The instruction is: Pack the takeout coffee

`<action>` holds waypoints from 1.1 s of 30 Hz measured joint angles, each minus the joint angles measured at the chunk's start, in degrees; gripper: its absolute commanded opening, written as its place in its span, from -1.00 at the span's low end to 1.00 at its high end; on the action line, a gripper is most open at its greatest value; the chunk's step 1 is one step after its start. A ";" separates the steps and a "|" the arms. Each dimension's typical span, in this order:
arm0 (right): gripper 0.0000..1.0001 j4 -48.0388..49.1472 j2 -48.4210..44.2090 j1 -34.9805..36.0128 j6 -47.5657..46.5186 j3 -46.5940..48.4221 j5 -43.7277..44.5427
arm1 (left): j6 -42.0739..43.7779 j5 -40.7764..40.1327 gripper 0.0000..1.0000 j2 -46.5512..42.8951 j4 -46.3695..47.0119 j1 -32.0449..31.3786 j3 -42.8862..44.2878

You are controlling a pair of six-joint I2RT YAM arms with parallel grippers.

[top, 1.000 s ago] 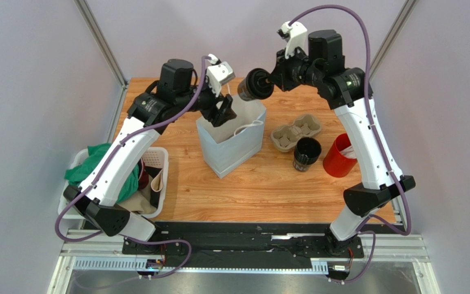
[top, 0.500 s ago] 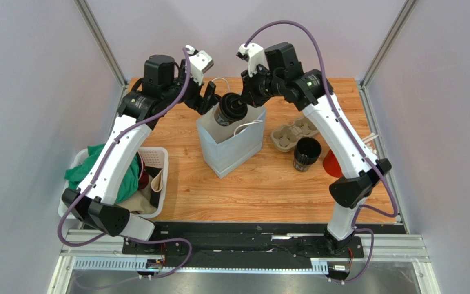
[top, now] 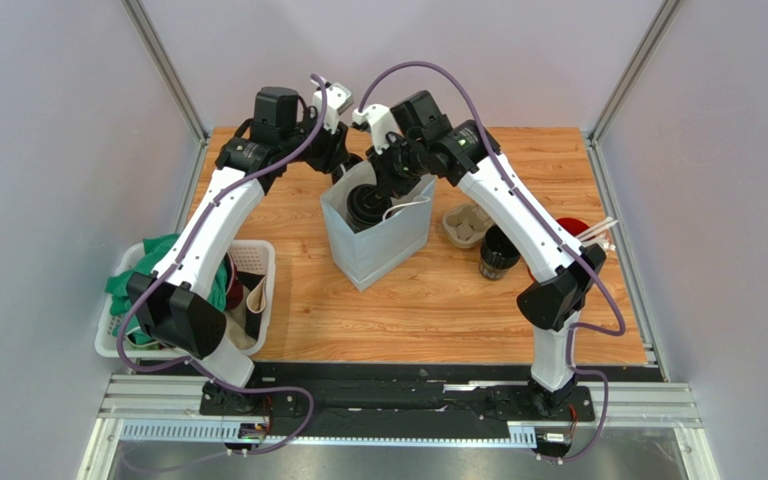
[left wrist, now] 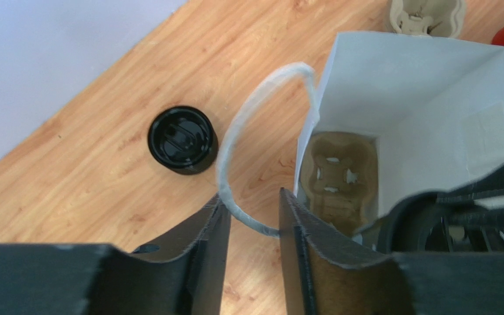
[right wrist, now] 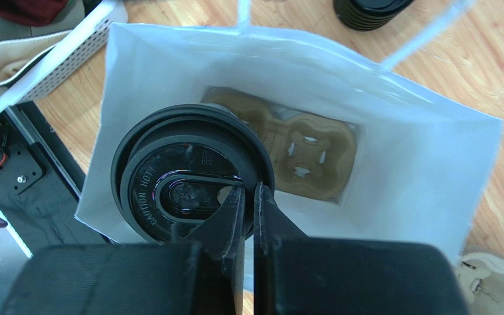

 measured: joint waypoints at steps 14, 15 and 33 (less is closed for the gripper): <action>-0.96 -0.55 7.45 2.45 -0.74 0.07 3.87 | -3.69 1.99 -0.64 0.00 4.87 1.36 -2.80; -0.96 -0.52 7.65 2.47 -0.74 -0.07 4.15 | -4.07 2.05 -0.67 0.00 5.14 1.40 -3.41; -0.96 1.38 8.83 4.76 -0.66 -4.59 6.54 | -10.56 2.58 -1.00 -0.02 11.04 5.38 -10.64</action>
